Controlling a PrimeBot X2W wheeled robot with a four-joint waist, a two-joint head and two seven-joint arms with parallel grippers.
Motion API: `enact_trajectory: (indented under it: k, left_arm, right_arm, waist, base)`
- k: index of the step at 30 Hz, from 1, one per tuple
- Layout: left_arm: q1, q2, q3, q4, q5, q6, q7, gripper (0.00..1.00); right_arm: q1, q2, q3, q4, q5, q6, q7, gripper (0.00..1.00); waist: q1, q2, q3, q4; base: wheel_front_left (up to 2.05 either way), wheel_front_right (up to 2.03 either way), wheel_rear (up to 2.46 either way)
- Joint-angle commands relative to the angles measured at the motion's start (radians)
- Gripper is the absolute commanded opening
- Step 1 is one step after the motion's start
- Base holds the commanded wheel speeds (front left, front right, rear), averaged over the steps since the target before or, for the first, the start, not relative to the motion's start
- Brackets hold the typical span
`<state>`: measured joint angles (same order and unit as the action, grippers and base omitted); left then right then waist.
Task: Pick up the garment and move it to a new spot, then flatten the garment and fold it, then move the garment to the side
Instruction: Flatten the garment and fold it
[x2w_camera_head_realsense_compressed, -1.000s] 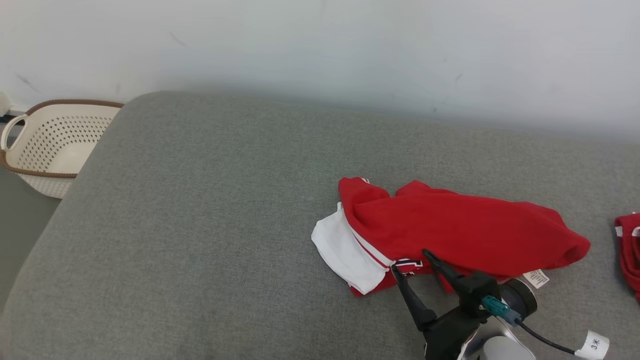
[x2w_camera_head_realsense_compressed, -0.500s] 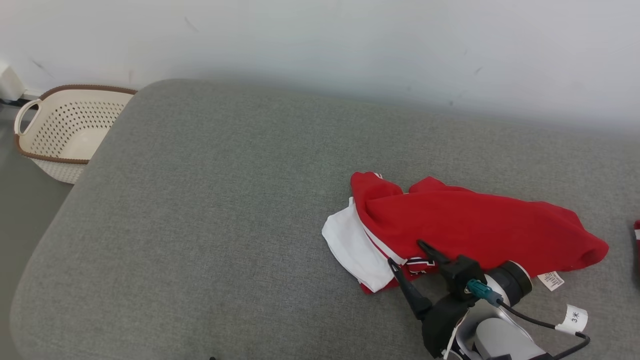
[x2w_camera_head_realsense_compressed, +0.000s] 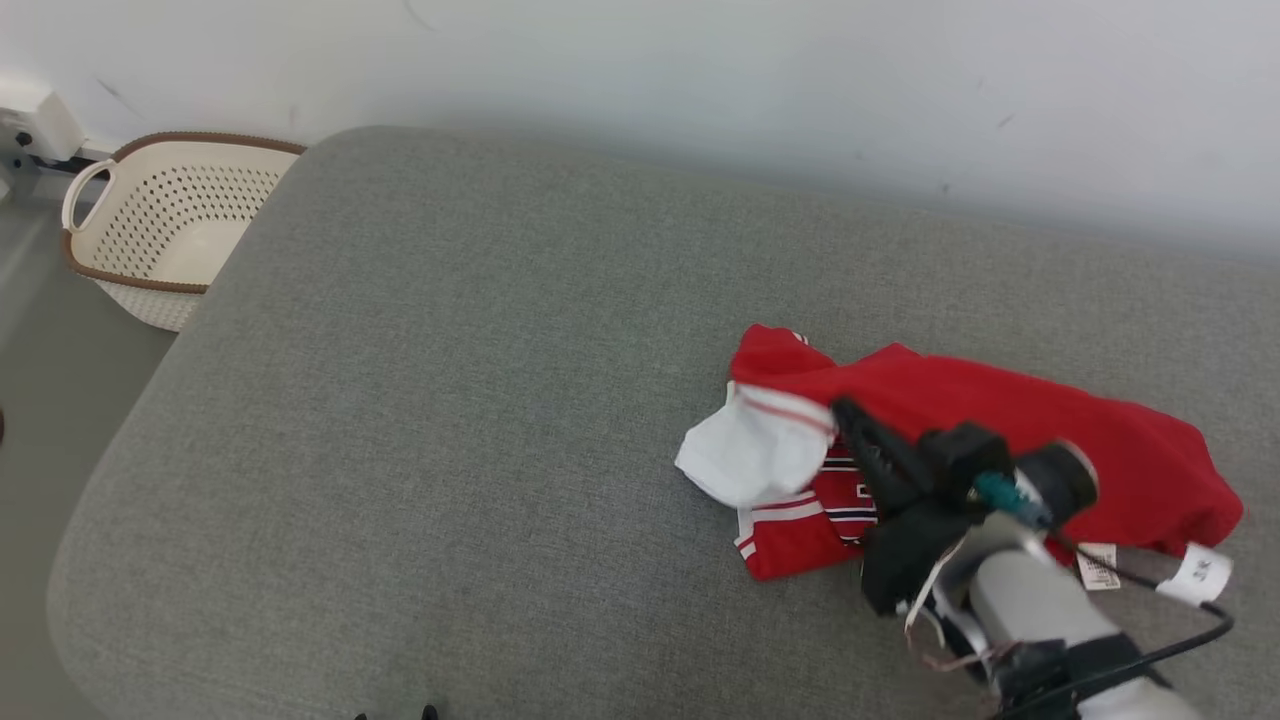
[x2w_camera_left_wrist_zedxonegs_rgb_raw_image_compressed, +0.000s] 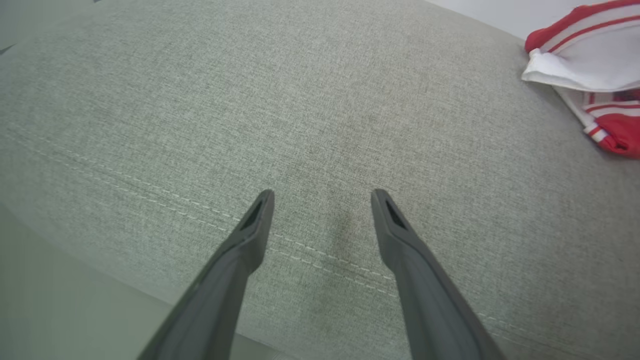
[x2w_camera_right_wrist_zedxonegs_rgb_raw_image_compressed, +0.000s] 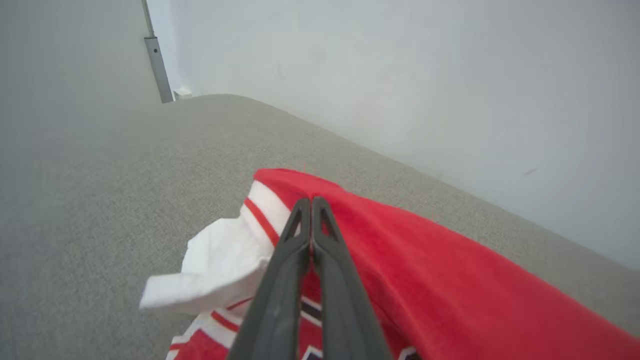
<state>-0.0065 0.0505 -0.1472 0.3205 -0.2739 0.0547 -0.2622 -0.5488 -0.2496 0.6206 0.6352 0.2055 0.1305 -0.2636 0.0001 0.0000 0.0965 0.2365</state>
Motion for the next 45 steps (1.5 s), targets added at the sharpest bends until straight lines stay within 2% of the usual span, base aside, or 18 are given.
enact_trajectory:
  k: [1,4,7,14,18,19,20,21,22,26,30,36,45]
  left_arm:
    - [-0.004,0.000,-0.008,0.001,-0.012,0.002,-0.003,1.00]
    - [-0.018,0.001,-0.025,0.001,-0.019,0.002,-0.003,1.00]
    - [-0.033,0.000,-0.051,0.004,-0.026,0.002,-0.003,1.00]
    - [-0.089,0.000,-0.154,0.001,-0.032,-0.004,-0.003,1.00]
    - [-0.102,0.000,-0.191,-0.009,-0.051,0.007,-0.003,1.00]
    - [-0.104,0.000,-0.198,-0.009,-0.050,0.010,-0.003,1.00]
    - [-0.104,0.000,-0.198,-0.009,-0.050,0.010,-0.003,1.00]
    - [-0.105,0.000,-0.203,-0.009,-0.053,0.011,-0.003,1.00]
    - [-0.106,0.000,-0.204,-0.010,-0.053,0.013,-0.003,1.00]
    - [-0.100,0.000,-0.198,-0.014,-0.056,0.023,-0.003,1.00]
    - [-0.108,0.000,-0.186,-0.020,-0.052,0.026,-0.003,1.00]
    - [-0.115,0.001,-0.163,-0.043,-0.026,0.027,-0.003,1.00]
    - [-0.083,0.001,-0.096,-0.050,0.020,0.011,-0.003,1.00]
  right_arm:
    - [-0.026,-0.013,-0.015,-0.025,-0.011,0.000,-0.001,0.00]
    - [-0.097,-0.031,-0.049,-0.032,-0.029,0.000,-0.001,0.00]
    - [-0.178,-0.053,-0.077,0.011,-0.053,0.000,-0.001,0.00]
    - [-0.385,-0.132,-0.140,0.224,-0.117,0.000,-0.001,0.00]
    - [-0.495,-0.179,-0.225,0.355,-0.166,0.000,-0.001,0.00]
    - [-0.518,-0.192,-0.256,0.388,-0.183,0.000,-0.001,0.38]
    - [-0.518,-0.192,-0.256,0.388,-0.183,0.000,-0.001,0.38]
    - [-0.535,-0.203,-0.288,0.426,-0.202,0.000,0.004,0.76]
    - [-0.549,-0.205,-0.318,0.457,-0.218,0.000,0.007,1.00]
    - [-0.579,-0.191,-0.412,0.510,-0.284,0.000,0.002,1.00]
    - [-0.551,-0.173,-0.495,0.510,-0.314,0.000,-0.002,1.00]
    - [-0.402,-0.122,-0.541,0.330,-0.270,0.000,-0.002,1.00]
    - [-0.087,-0.072,-0.505,0.073,-0.134,0.000,-0.002,1.00]
  waist:
    - [-0.0001,0.0000,0.013,-0.001]
    - [-0.0001,0.0000,0.033,0.004]
    - [-0.0001,0.0000,0.057,0.022]
    - [-0.0001,0.0000,0.119,0.109]
    - [-0.0001,0.0000,0.153,0.161]
    - [-0.0001,0.0000,0.159,0.170]
    - [-0.0001,0.0000,0.159,0.170]
    - [-0.0001,0.0000,0.163,0.179]
    - [-0.0001,0.0000,0.165,0.185]
    - [-0.0001,0.0000,0.166,0.185]
    - [-0.0001,0.0000,0.154,0.154]
    - [-0.0001,0.0000,0.111,0.079]
    - [-0.0001,0.0000,0.009,-0.060]
  base:
    - [0.00,0.00,0.00]
    - [0.00,0.00,0.00]
    - [0.00,0.00,0.00]
    - [0.00,0.00,0.00]
    - [0.00,0.00,0.00]
    - [0.00,0.00,0.00]
    - [0.00,0.00,0.00]
    - [0.00,0.00,0.00]
    - [0.00,0.00,0.00]
    - [0.00,0.00,0.00]
    - [0.00,0.00,0.00]
    - [0.00,0.00,0.00]
    - [0.00,0.00,0.00]
